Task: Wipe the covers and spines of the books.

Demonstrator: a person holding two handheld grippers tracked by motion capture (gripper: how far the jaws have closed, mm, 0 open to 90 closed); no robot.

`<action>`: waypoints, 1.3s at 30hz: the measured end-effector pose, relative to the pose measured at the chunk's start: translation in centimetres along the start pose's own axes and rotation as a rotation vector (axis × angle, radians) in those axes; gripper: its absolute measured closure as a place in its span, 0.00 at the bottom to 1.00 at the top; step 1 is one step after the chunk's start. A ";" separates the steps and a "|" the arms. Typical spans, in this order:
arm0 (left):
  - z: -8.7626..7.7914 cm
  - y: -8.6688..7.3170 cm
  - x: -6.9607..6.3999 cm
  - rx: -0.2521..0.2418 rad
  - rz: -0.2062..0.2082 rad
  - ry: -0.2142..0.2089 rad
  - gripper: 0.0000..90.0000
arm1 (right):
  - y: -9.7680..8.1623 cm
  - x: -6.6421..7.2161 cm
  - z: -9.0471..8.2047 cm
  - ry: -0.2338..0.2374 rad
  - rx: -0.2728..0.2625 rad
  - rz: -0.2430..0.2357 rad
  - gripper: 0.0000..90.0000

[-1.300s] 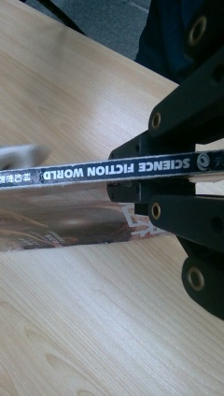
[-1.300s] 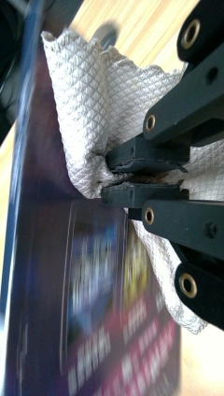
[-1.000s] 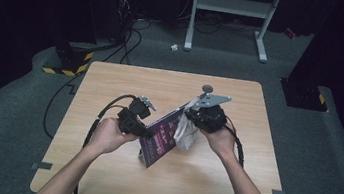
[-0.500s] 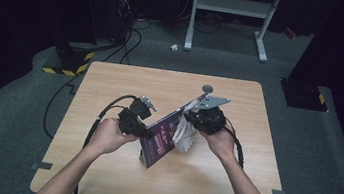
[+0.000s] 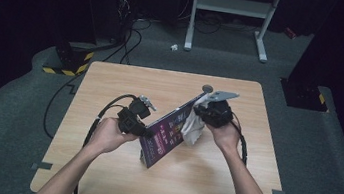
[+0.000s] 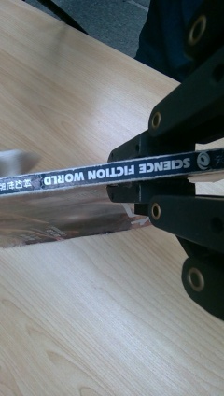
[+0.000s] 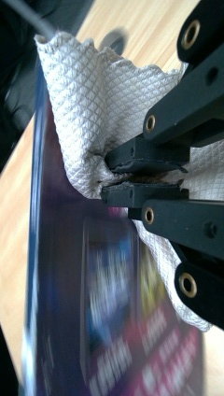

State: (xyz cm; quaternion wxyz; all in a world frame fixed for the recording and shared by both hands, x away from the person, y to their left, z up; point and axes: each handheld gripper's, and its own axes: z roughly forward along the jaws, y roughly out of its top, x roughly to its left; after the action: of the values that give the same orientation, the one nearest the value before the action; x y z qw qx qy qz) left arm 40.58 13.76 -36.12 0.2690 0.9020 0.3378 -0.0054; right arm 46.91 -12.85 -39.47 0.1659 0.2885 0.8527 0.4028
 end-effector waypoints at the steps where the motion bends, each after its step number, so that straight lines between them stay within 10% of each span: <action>1: 0.0 0.0 0.0 0.000 0.000 0.001 0.92 | 0.2 1.0 -0.1 0.023 -0.011 -0.029 0.91; 6: -0.1 -0.1 0.0 -0.002 -0.007 0.000 0.92 | 1.2 2.0 -0.6 0.044 -0.039 -0.093 0.91; 12: 0.0 0.0 0.1 -0.002 0.004 -0.009 0.92 | 0.0 -2.5 -0.1 -0.040 -0.025 0.099 0.91; 16: 0.0 0.0 0.1 -0.002 0.006 -0.007 0.92 | -1.4 -3.4 1.3 -0.048 0.009 0.132 0.91; 26: -0.1 -0.3 0.5 -0.008 -0.014 -0.004 0.93 | -5.0 1.1 4.8 0.058 0.060 0.050 0.91; 39: -0.1 -0.3 0.6 -0.021 -0.016 -0.012 0.93 | -8.4 -3.1 7.3 -0.065 0.125 0.261 0.91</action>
State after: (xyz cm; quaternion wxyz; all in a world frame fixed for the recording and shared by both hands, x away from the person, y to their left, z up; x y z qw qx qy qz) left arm 40.86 14.34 -36.29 0.2802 0.8963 0.3435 -0.0095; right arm 50.05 -14.78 -50.43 0.1215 0.4194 0.8256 0.3575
